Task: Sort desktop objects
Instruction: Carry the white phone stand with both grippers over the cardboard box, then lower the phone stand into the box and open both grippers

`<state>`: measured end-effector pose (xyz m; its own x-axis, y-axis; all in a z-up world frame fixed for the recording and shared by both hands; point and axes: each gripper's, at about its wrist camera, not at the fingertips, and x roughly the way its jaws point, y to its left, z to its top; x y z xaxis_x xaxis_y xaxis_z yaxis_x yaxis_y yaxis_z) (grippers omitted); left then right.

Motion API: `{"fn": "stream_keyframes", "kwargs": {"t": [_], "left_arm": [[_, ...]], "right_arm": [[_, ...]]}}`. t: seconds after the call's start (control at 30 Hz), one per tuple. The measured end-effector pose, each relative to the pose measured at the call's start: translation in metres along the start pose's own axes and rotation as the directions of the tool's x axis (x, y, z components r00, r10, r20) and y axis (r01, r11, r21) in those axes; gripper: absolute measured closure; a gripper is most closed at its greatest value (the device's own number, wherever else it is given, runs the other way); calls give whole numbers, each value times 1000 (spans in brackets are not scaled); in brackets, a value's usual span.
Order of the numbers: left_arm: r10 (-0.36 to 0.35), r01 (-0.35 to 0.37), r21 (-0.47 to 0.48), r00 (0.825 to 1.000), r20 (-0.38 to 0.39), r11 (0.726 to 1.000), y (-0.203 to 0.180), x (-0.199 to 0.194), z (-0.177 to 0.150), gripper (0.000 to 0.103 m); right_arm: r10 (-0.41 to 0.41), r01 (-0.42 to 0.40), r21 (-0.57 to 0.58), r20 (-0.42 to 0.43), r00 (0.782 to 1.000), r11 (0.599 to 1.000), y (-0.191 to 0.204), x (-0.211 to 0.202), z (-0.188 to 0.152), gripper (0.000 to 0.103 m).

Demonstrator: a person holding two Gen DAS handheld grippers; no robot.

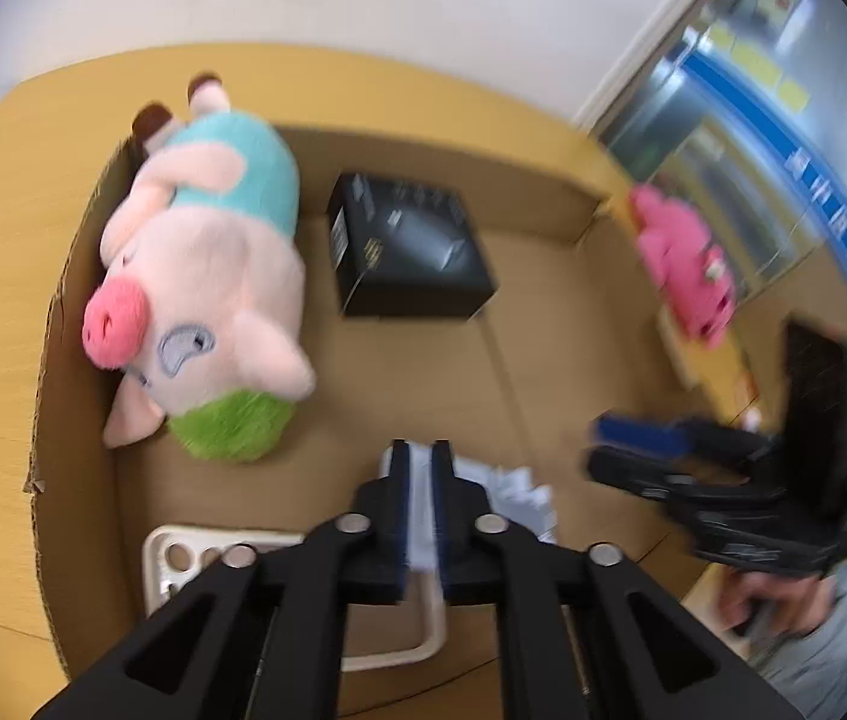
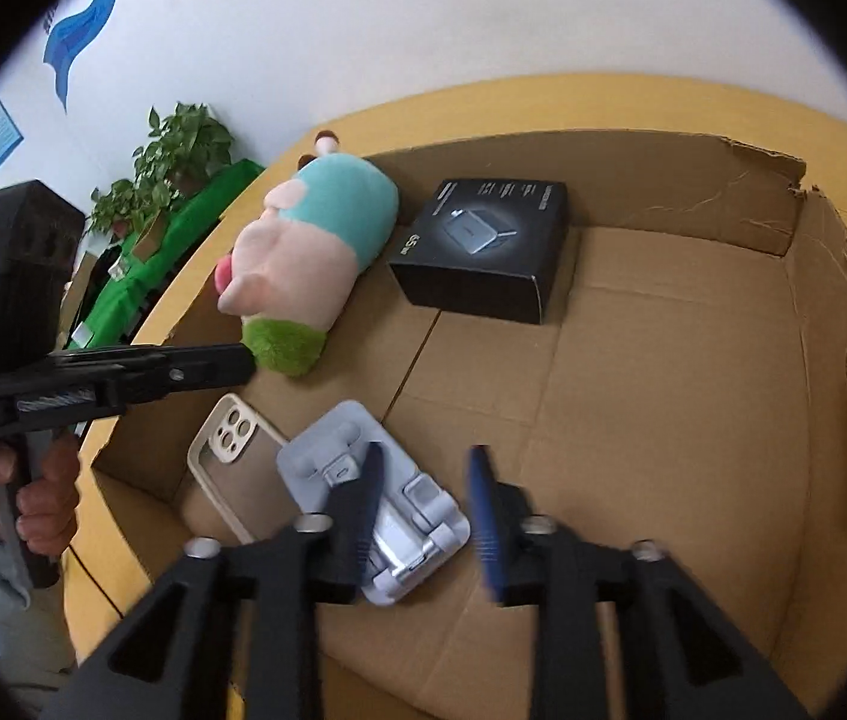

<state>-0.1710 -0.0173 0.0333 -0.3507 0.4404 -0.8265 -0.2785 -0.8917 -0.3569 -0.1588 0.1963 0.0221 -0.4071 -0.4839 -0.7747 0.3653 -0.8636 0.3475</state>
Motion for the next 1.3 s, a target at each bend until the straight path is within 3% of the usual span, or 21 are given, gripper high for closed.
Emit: {"fn": "stream_keyframes", "kwargs": {"t": [0.03,0.07,0.1,0.13,0.23,0.3,0.5,0.63,0.77,0.8,0.97,1.13,1.3], "left_arm": [[16,-15,11,1000,-17,1000,0,4,-1,74],[31,-30,25,999,-34,999,-2,8,-1,67],[43,-40,48,998,-56,998,-5,14,-2,53],[45,-41,61,997,-67,997,-7,18,-1,46],[33,-23,82,993,-118,996,-13,32,-3,46],[27,-14,81,987,-158,997,-14,43,-4,45],[38,-22,80,979,-202,997,-14,59,-1,46],[38,-21,84,977,-212,996,-17,56,1,57],[28,-12,81,979,-202,997,-15,52,1,64],[26,-10,81,980,-200,997,-14,51,0,64],[42,-24,103,985,-167,994,-23,45,1,64],[12,1,110,994,-111,994,-25,34,18,64],[-14,19,149,999,-36,989,-47,27,39,64]], "right_arm": [[-1,0,-27,-26,1000,1000,5,-1,1,48],[-2,-3,-72,-61,998,997,12,-2,3,35],[-4,-8,-127,-95,995,992,20,-1,4,31],[-7,-15,-175,-123,992,984,26,0,5,31],[-32,-54,-389,-212,977,920,50,15,5,31],[-40,-97,-471,-272,961,877,57,31,4,31],[4,-236,-468,-444,896,852,49,79,11,29],[9,-266,-480,-472,882,836,52,92,11,28],[-17,-247,-540,-436,900,805,58,95,-1,30],[-29,-230,-556,-418,908,799,60,94,-3,37],[-51,-187,-573,-373,926,798,64,87,-5,38],[2,-170,-516,-310,951,840,55,61,7,38],[-2,-112,-453,-243,970,884,32,30,26,38]]}}
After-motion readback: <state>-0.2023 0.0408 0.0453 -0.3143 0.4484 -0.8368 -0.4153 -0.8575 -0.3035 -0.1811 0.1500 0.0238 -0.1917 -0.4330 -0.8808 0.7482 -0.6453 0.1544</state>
